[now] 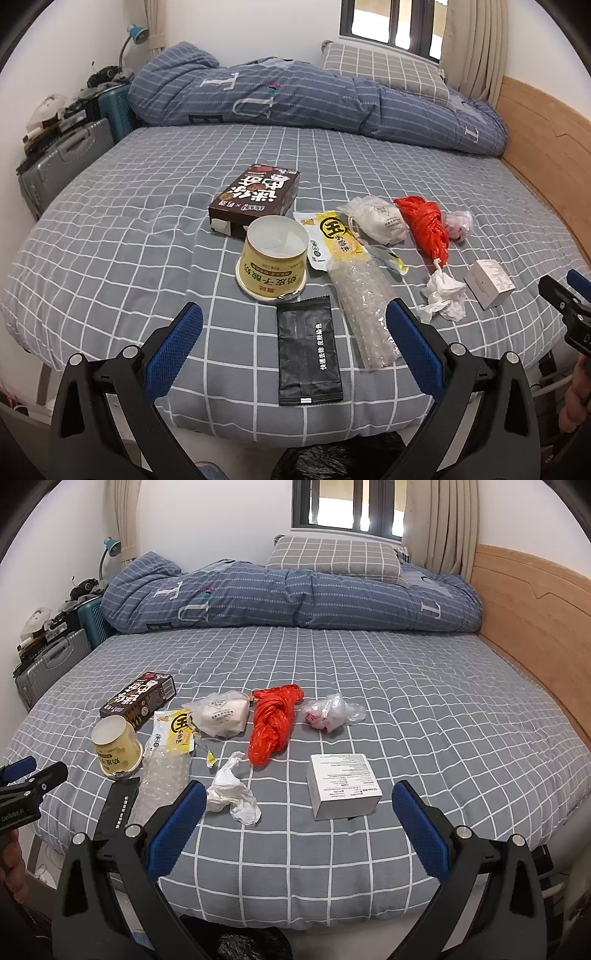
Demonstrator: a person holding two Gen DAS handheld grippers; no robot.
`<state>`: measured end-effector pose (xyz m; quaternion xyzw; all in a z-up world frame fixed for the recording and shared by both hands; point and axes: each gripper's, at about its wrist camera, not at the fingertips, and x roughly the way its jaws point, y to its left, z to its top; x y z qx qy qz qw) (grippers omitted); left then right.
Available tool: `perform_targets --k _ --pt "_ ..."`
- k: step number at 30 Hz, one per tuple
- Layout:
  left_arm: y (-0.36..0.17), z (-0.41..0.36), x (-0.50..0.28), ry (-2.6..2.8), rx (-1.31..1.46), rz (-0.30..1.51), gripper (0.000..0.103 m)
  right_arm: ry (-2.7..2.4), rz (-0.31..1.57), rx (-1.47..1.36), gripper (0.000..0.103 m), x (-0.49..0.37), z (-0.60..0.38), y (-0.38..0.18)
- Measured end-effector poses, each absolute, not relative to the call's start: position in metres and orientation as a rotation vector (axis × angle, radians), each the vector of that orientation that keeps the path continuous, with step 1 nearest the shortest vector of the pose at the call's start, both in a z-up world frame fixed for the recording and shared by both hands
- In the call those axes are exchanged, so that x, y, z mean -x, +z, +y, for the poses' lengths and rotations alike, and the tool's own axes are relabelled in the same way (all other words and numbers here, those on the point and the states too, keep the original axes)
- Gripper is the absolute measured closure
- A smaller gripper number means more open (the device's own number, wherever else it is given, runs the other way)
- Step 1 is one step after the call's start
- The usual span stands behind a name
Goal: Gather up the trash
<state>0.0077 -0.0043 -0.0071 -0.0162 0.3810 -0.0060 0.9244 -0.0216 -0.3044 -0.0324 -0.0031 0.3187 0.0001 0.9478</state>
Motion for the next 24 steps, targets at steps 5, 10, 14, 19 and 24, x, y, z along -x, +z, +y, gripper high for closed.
perform_targets --k 5,10,14,19,24 --pt "-0.007 -0.0033 -0.0083 -0.014 0.036 0.779 0.006 0.001 0.649 0.008 0.006 0.0218 -0.3039 -0.0323" --pt "-0.0068 -0.0025 -0.0098 -0.007 0.027 0.777 0.006 0.0 0.65 0.008 0.006 0.0212 -0.3041 -0.0322" --pt "-0.0064 -0.0026 -0.0109 -0.006 0.022 0.777 0.006 0.0 0.649 0.007 0.006 0.0211 -0.3044 -0.0321" --pt "-0.0057 -0.0042 -0.0107 -0.008 0.021 0.773 0.006 -0.002 0.65 0.007 0.006 0.0215 -0.3038 -0.0316" --pt "-0.0057 -0.006 -0.0106 -0.007 0.018 0.771 0.006 -0.001 0.647 0.008 0.006 0.0219 -0.3034 -0.0313"
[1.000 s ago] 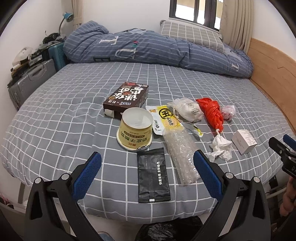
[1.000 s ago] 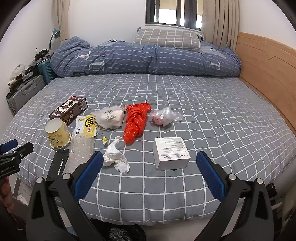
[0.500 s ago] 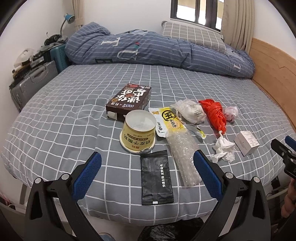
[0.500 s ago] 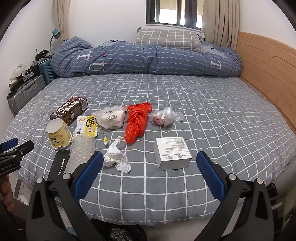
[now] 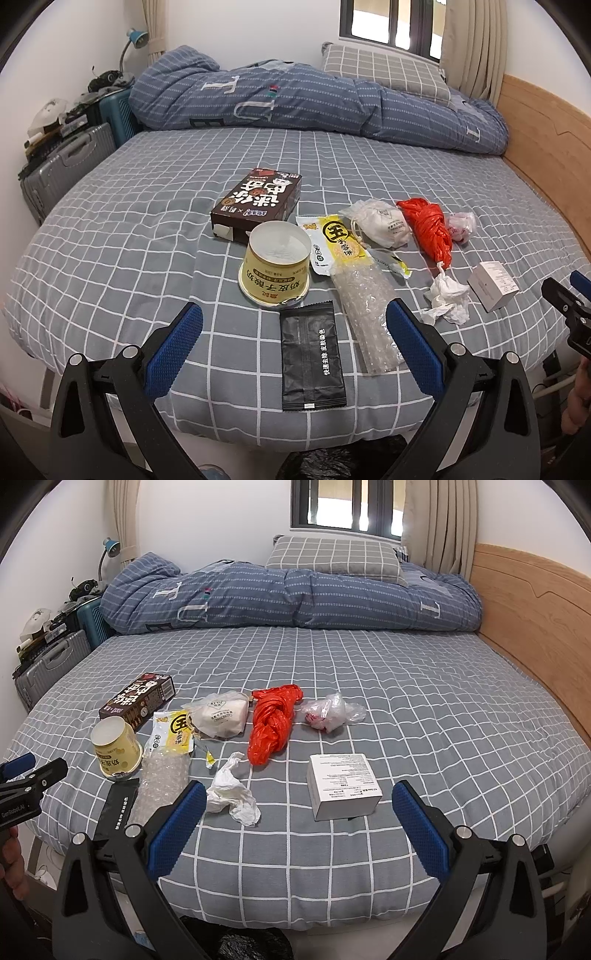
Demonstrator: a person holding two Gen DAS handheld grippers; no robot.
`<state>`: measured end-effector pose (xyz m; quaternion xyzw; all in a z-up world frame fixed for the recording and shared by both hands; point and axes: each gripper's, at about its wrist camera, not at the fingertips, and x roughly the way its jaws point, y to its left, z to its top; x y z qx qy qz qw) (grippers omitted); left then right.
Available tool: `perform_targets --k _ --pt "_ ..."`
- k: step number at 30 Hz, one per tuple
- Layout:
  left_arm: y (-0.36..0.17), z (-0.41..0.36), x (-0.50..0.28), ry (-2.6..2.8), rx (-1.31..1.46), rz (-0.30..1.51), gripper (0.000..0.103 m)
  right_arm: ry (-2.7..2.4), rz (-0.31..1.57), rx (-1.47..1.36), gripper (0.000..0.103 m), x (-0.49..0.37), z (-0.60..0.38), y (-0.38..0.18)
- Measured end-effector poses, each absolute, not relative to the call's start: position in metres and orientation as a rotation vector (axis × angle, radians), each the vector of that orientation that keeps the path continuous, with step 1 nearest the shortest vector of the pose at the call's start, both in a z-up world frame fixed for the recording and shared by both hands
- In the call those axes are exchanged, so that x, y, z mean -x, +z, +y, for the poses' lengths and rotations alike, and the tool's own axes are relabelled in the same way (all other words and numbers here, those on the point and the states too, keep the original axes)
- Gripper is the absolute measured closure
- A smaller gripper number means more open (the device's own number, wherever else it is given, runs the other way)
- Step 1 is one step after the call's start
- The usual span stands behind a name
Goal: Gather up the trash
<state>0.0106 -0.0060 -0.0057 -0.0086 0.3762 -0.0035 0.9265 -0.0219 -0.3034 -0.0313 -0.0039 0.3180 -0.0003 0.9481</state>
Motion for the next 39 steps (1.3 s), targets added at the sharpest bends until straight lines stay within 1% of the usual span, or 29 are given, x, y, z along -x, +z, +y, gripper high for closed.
perform_targets --k 31,39 --pt "-0.014 -0.003 -0.019 0.016 0.013 0.793 0.006 0.01 0.663 0.013 0.006 0.012 -0.293 -0.035" --pt "-0.034 -0.001 -0.05 0.03 -0.012 0.822 0.006 0.042 0.729 0.048 0.006 -0.018 -0.268 -0.061"
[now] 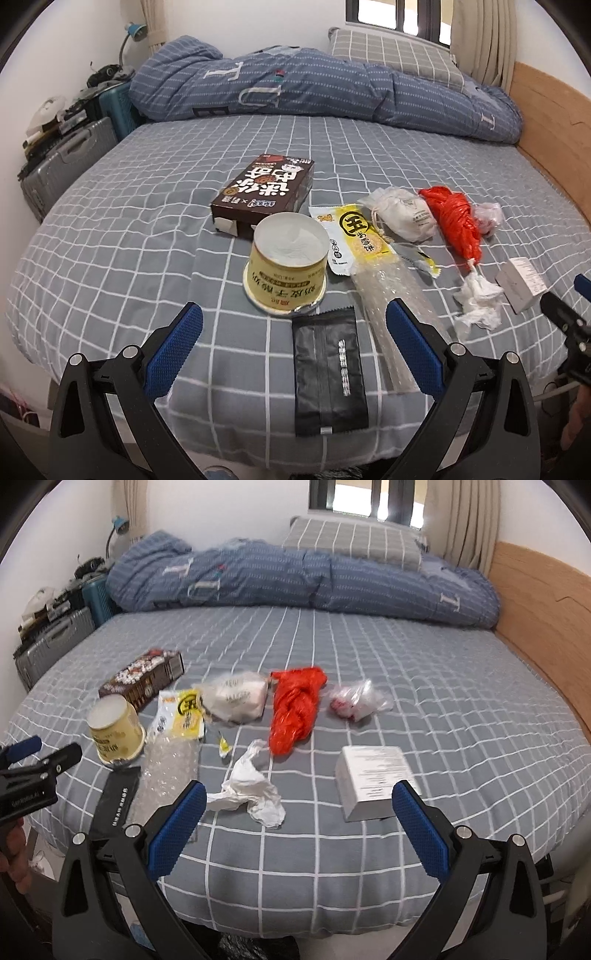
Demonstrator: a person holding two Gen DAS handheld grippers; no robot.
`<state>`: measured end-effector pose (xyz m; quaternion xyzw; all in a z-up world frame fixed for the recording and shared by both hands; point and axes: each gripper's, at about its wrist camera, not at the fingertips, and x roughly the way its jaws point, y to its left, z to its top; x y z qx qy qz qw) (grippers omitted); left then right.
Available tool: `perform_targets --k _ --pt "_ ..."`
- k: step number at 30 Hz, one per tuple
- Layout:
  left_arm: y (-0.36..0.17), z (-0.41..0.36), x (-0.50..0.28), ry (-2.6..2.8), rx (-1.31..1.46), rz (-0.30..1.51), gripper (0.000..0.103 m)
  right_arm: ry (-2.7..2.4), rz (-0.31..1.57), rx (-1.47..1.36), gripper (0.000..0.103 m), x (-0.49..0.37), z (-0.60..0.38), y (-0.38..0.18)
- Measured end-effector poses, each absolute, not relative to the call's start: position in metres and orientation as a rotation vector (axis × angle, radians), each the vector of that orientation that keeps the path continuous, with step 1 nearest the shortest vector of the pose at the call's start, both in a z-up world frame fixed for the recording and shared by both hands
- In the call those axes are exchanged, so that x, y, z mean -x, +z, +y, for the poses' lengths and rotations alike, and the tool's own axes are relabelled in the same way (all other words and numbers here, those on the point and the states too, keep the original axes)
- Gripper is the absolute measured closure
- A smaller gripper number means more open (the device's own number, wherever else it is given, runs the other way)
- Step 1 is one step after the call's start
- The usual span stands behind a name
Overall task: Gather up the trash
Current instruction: 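Grasp the yellow paper cup with the left tool while the right tool grasps the white tissue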
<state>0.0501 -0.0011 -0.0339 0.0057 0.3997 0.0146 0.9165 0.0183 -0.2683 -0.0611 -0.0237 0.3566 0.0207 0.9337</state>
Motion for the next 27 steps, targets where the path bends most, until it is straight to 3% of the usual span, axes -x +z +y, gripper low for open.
perform_targets --k 11,17,20,27 --pt "-0.065 0.009 -0.096 0.06 0.01 0.872 0.006 0.078 0.803 0.027 0.019 -0.062 -0.249 -0.094" --pt "-0.077 0.013 -0.117 0.063 0.002 0.874 0.007 0.09 0.857 -0.006 0.035 -0.076 -0.248 -0.112" --pt "-0.083 0.015 -0.125 0.052 0.016 0.887 0.012 0.094 0.869 -0.007 0.041 -0.08 -0.248 -0.118" --pt "-0.091 0.016 -0.141 0.01 0.023 0.894 0.027 0.137 0.912 -0.04 0.066 -0.088 -0.245 -0.133"
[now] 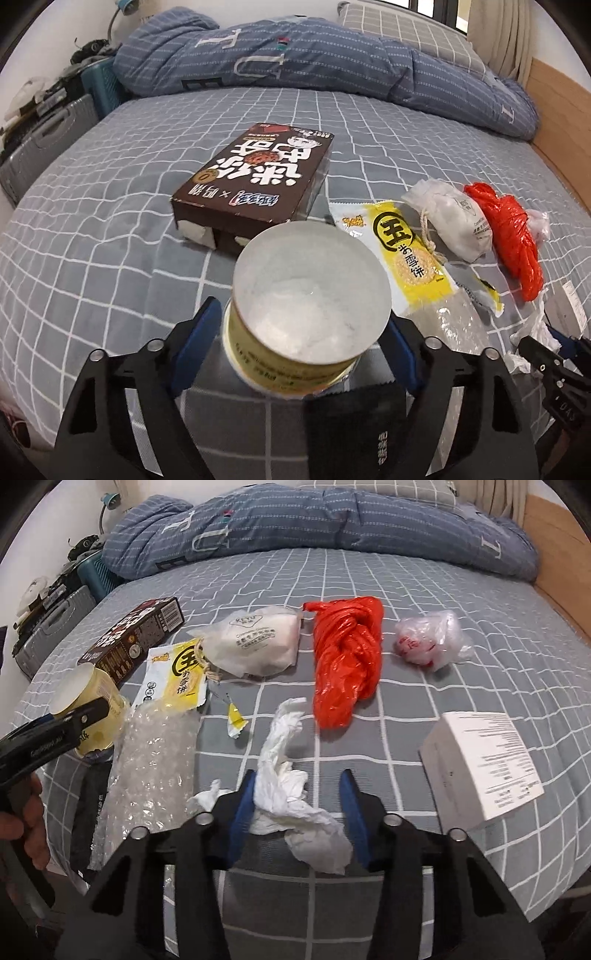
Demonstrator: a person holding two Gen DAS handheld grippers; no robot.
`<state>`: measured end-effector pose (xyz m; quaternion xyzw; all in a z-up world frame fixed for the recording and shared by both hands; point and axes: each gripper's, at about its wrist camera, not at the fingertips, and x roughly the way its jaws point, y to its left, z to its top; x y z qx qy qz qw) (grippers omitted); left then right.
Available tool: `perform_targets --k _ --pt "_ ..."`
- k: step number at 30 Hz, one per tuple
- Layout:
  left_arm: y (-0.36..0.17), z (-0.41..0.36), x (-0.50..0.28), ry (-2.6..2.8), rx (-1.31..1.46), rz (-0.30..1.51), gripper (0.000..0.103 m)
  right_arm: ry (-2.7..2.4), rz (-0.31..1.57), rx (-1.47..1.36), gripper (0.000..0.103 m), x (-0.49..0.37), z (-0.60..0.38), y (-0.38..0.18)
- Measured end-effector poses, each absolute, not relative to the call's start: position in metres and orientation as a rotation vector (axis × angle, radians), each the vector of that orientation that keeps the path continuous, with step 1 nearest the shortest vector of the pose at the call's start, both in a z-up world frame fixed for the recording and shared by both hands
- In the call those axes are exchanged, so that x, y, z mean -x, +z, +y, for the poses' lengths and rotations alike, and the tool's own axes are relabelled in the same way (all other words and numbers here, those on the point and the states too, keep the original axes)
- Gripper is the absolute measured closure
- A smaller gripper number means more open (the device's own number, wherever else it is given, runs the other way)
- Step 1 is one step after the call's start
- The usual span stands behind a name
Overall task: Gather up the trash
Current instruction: 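Grasp the yellow paper cup with the left tool while the right tool grasps the white tissue, then carry the cup and tissue in both tools over the black trash bin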
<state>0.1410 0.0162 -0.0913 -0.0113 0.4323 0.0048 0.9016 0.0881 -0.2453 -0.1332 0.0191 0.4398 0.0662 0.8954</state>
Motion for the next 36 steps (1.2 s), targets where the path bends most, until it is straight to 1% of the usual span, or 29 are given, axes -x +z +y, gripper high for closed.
perform_targets --k 1,4,10,16,23,36 --pt "-0.092 0.016 -0.142 0.008 0.022 0.895 0.027 0.143 0.913 -0.04 0.071 -0.088 -0.245 -0.134" --pt "-0.093 0.017 -0.145 0.007 0.027 0.887 0.028 0.152 0.931 -0.05 0.081 -0.089 -0.245 -0.138" --pt "-0.1 0.016 -0.146 0.011 0.015 0.879 0.028 0.153 0.96 -0.088 0.088 -0.091 -0.25 -0.147" --pt "-0.101 0.014 -0.144 0.022 0.005 0.87 0.028 0.155 0.954 -0.076 0.09 -0.091 -0.249 -0.146" --pt "-0.09 0.018 -0.14 0.031 0.035 0.869 0.028 0.15 0.91 -0.047 0.09 -0.086 -0.247 -0.13" --pt "-0.049 0.021 -0.119 0.008 0.064 0.843 0.028 0.144 0.854 -0.022 0.09 -0.063 -0.245 -0.089"
